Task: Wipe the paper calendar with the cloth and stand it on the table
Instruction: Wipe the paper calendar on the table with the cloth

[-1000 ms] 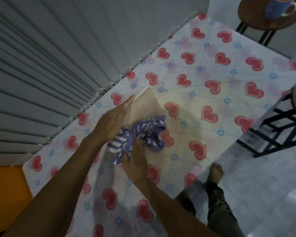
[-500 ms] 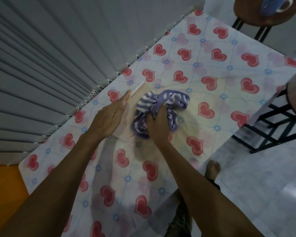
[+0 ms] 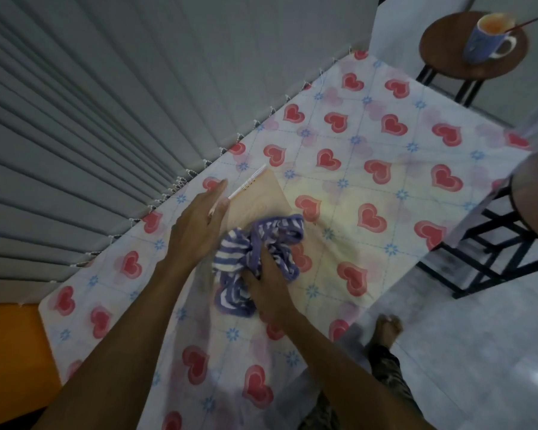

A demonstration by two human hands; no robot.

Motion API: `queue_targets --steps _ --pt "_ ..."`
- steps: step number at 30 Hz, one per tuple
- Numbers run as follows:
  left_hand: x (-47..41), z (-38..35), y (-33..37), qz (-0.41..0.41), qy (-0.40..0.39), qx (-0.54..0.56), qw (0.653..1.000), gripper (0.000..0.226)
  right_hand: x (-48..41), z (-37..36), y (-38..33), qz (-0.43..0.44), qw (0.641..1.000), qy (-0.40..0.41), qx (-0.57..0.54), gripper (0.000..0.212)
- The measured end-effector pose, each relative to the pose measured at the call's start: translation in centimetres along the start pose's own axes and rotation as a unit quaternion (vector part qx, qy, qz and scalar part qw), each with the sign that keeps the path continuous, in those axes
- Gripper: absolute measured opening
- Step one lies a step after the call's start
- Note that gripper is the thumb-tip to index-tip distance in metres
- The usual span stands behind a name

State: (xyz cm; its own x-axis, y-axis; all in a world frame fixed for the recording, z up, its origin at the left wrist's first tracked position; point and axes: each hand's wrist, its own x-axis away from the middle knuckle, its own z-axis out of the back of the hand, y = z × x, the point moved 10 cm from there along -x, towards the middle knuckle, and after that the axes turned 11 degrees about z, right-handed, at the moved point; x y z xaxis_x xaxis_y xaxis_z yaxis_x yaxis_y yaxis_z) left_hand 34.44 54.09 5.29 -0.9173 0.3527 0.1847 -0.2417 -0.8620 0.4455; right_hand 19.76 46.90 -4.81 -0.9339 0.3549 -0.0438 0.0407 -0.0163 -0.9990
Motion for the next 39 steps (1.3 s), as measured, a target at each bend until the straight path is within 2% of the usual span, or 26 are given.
queue_targets --steps 2,5,9,13,14,17,18,24,25,27,30,32,36,39 --pt "0.2 -0.1 -0.6 0.010 0.009 -0.016 1.000 0.049 -0.2 1.6 -0.2 -0.003 1.000 0.018 0.016 0.061" --pt "-0.5 0.0 -0.9 0.019 -0.016 0.017 1.000 0.047 -0.3 3.5 -0.3 0.011 0.999 0.033 0.039 0.063" --pt "-1.8 1.1 -1.2 0.041 0.001 0.041 0.998 0.045 0.1 4.7 -0.5 0.027 0.996 0.046 0.067 0.064" --pt "-2.4 1.0 -1.4 0.043 0.001 0.045 0.998 0.042 -0.8 1.9 -0.7 0.048 0.994 -0.002 0.098 0.035" --pt "-2.5 0.9 -1.3 0.040 0.003 0.049 0.998 0.041 -1.3 1.1 -1.0 0.056 0.992 -0.013 0.115 0.036" --pt "-2.4 1.0 -1.2 0.027 0.001 0.060 0.998 0.039 -4.1 -0.6 -1.1 0.069 0.985 -0.028 0.156 0.062" --pt "-2.4 1.0 -1.2 0.026 0.001 0.062 0.998 0.039 -5.3 -0.6 -0.9 0.064 0.983 -0.020 0.172 0.064" --pt "-3.1 2.7 -1.2 0.053 0.043 0.146 0.987 0.033 -10.5 3.1 -0.3 0.000 0.972 0.077 0.224 0.060" --pt "-3.2 2.6 -1.3 0.065 0.039 0.164 0.984 0.033 -9.9 3.0 -0.6 0.009 0.971 0.075 0.226 0.060" --pt "-3.3 2.3 -1.7 0.086 0.028 0.200 0.976 0.034 -7.6 1.0 -1.5 0.052 0.969 0.021 0.240 0.061" --pt "-2.4 1.6 -2.4 0.115 0.007 0.224 0.968 0.035 -3.7 -1.4 -2.8 0.130 0.946 -0.058 0.291 0.065" --pt "-1.5 1.2 -2.8 0.123 -0.008 0.239 0.963 0.038 -4.0 -0.6 -3.2 0.148 0.938 -0.061 0.308 0.066" --pt "-0.5 1.4 -3.6 0.140 -0.015 0.318 0.937 0.034 -8.8 2.8 -4.0 0.103 0.939 -0.018 0.327 0.057" --pt "1.0 1.2 -3.1 0.129 -0.019 0.323 0.937 0.036 -12.0 5.4 -4.8 0.090 0.897 -0.003 0.433 0.056"
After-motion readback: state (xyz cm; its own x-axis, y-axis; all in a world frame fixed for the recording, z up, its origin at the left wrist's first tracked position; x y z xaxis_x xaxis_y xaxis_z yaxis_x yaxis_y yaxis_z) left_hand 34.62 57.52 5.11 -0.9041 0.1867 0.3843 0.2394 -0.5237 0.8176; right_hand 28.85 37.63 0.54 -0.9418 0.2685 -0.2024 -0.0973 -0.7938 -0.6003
